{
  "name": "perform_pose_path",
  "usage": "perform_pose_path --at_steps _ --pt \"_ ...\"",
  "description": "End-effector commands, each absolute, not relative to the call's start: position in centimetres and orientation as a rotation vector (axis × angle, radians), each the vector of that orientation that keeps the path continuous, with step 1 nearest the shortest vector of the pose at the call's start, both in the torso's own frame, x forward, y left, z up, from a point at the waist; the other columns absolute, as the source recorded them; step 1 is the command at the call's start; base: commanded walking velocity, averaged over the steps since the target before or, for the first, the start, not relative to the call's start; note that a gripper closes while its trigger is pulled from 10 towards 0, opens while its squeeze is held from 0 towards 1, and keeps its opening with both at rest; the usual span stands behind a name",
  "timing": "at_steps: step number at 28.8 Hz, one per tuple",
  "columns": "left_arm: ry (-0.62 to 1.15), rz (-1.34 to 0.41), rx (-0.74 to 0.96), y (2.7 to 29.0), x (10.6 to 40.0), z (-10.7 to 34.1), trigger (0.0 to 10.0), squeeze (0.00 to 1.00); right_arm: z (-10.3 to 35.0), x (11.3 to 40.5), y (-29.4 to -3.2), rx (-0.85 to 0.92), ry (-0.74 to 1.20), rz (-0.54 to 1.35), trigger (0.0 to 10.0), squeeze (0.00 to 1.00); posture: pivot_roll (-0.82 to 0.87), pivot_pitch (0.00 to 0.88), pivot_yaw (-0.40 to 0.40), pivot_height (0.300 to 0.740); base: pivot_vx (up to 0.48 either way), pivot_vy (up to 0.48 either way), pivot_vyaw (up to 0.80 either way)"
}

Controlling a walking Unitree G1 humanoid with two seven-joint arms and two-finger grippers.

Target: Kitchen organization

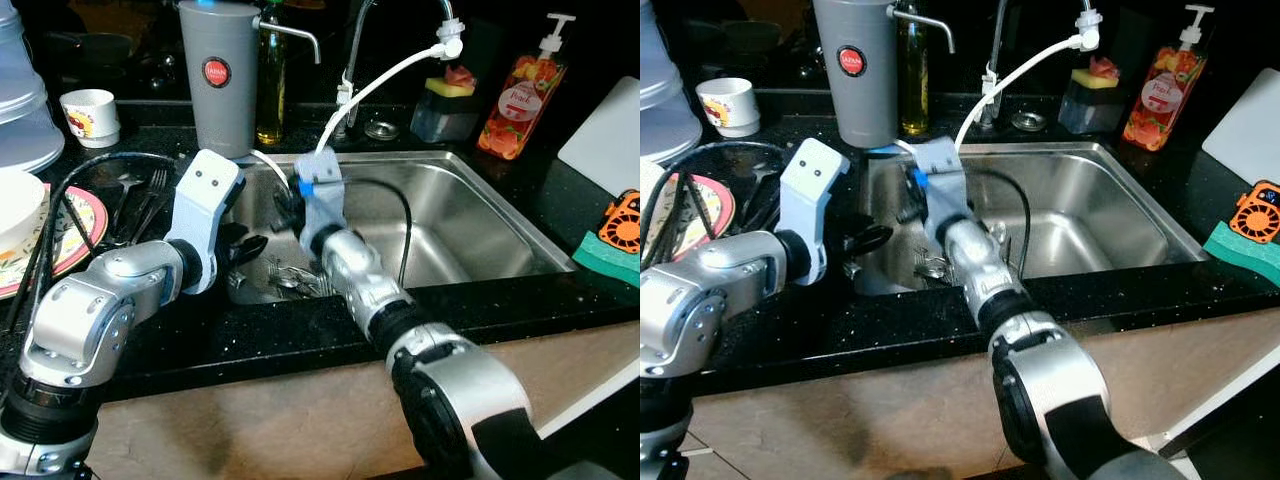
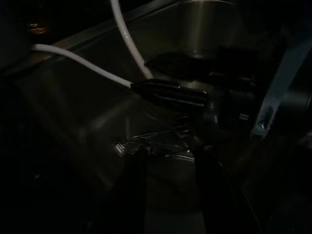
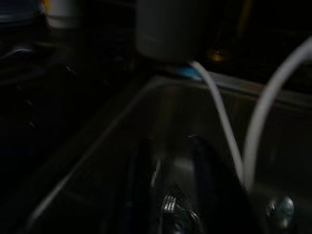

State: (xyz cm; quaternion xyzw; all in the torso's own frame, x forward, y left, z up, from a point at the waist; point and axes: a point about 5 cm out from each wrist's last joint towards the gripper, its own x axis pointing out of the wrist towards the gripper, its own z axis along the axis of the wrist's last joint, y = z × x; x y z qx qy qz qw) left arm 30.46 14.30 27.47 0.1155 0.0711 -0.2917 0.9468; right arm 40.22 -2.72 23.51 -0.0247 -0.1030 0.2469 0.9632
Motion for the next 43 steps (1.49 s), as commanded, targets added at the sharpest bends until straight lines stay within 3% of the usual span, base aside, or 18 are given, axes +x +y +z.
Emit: perform_pose_path --at_steps 1,2,11,14,17,21,26,27,28,29,33,34,36,37,43 --pt "0.134 -0.598 0.247 14.2 30.5 27.6 10.0 0.0 25.0 40.6 -3.5 -0.006 -0.268 0.446 10.0 0.65 0.0 0.133 -0.071 0.74 0.0 0.0 0.0" --pt "0.132 -0.597 0.246 14.2 30.5 27.6 10.0 0.0 25.9 40.7 -3.8 0.022 -0.298 0.416 10.0 0.0 0.0 0.134 -0.071 0.74 0.0 0.0 0.0" --pt "0.118 -0.572 0.243 14.4 30.6 27.9 10.0 0.0 29.0 41.2 -5.0 0.078 -0.38 0.347 10.0 0.0 0.0 0.135 -0.07 0.74 0.0 0.0 0.0" --pt "0.127 -0.326 0.239 16.2 32.0 27.9 10.0 0.0 29.8 41.3 -5.0 0.113 -0.361 0.383 10.0 0.0 0.0 0.135 -0.072 0.74 0.0 0.0 0.0" --pt "0.113 -0.221 0.232 17.1 32.5 28.0 10.0 0.0 30.1 41.3 -4.7 0.134 -0.348 0.425 10.0 0.0 0.0 0.136 -0.073 0.74 0.0 0.0 0.0" --pt "0.083 0.067 0.186 19.5 33.6 28.9 10.0 0.0 30.9 40.8 -3.9 0.165 -0.367 0.604 10.0 0.0 -0.01 0.136 -0.068 0.74 0.0 0.0 0.0" --pt "0.106 0.073 0.197 19.5 33.9 28.7 10.0 0.0 30.4 40.4 -4.4 0.184 -0.384 0.634 10.0 0.0 -0.01 0.131 -0.065 0.74 0.0 0.0 0.0" --pt "0.107 0.069 0.214 19.5 34.0 28.6 10.0 0.23 30.2 40.3 -4.5 0.188 -0.382 0.638 10.0 0.0 -0.01 0.129 -0.064 0.74 0.0 0.0 0.0" --pt "0.11 0.078 0.195 19.6 34.1 28.3 10.0 0.97 29.7 40.1 -4.7 0.18 -0.382 0.64 10.0 0.0 -0.01 0.126 -0.062 0.74 0.0 0.0 0.0" --pt "0.118 0.086 0.176 19.8 34.3 28.0 10.0 1.0 29.2 40.0 -4.9 0.174 -0.378 0.641 10.0 0.0 -0.01 0.124 -0.062 0.74 0.0 0.0 0.0" --pt "0.146 0.175 0.17 20.7 35.2 27.1 10.0 1.0 27.6 39.4 -5.3 0.16 -0.352 0.65 10.0 0.0 -0.01 0.116 -0.061 0.74 0.0 0.0 0.0" --pt "0.142 0.205 0.178 21.1 35.7 26.9 10.0 0.36 27.2 39.1 -5.4 0.165 -0.344 0.659 10.0 0.0 -0.01 0.111 -0.061 0.74 0.0 0.0 0.0" --pt "0.136 0.24 0.185 21.5 36.2 26.7 10.0 0.36 26.7 38.6 -5.4 0.17 -0.335 0.671 10.0 0.0 -0.02 0.11 -0.06 0.74 0.0 0.0 0.0" --pt "0.129 0.251 0.208 21.6 36.4 26.7 10.0 0.0 26.6 38.4 -5.3 0.172 -0.333 0.681 10.0 0.0 -0.02 0.107 -0.057 0.74 0.0 0.0 0.0" --pt "0.101 0.253 0.231 22.2 37.8 26.3 10.0 0.0 26.4 36.9 -5.0 0.164 -0.331 0.709 10.0 0.0 -0.02 0.095 -0.047 0.74 0.0 0.0 0.0"
